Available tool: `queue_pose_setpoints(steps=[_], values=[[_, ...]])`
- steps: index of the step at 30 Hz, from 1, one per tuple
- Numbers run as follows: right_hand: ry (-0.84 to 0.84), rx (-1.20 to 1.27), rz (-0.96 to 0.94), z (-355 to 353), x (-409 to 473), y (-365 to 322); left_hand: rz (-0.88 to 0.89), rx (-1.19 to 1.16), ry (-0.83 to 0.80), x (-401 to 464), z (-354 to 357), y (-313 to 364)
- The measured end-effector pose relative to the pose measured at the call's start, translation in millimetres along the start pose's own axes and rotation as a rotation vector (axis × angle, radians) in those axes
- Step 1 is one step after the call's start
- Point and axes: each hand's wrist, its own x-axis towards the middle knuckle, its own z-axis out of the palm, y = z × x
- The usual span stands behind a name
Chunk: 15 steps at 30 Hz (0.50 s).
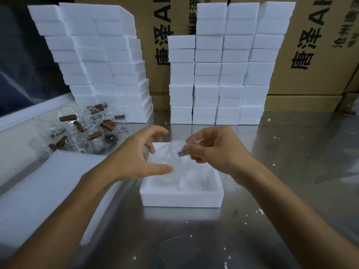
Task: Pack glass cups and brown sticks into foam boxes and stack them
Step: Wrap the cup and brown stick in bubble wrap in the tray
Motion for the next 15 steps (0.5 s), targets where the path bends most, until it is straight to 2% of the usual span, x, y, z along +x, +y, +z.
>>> queue_pose_setpoints(steps=[3, 5, 8, 15], values=[[-0.069, -0.056, -0.007, 5, 1, 6, -0.071, 0.011, -0.145, 1, 5, -9], [-0.123, -0.129, -0.002, 6, 3, 10, -0.086, -0.001, -0.185, 1, 7, -14], [-0.198, -0.208, 0.035, 7, 7, 18, -0.112, 0.038, -0.207, 0, 9, -16], [-0.202, -0.282, 0.062, 2, 13, 30, -0.188, 0.109, -0.165, 1, 14, -14]])
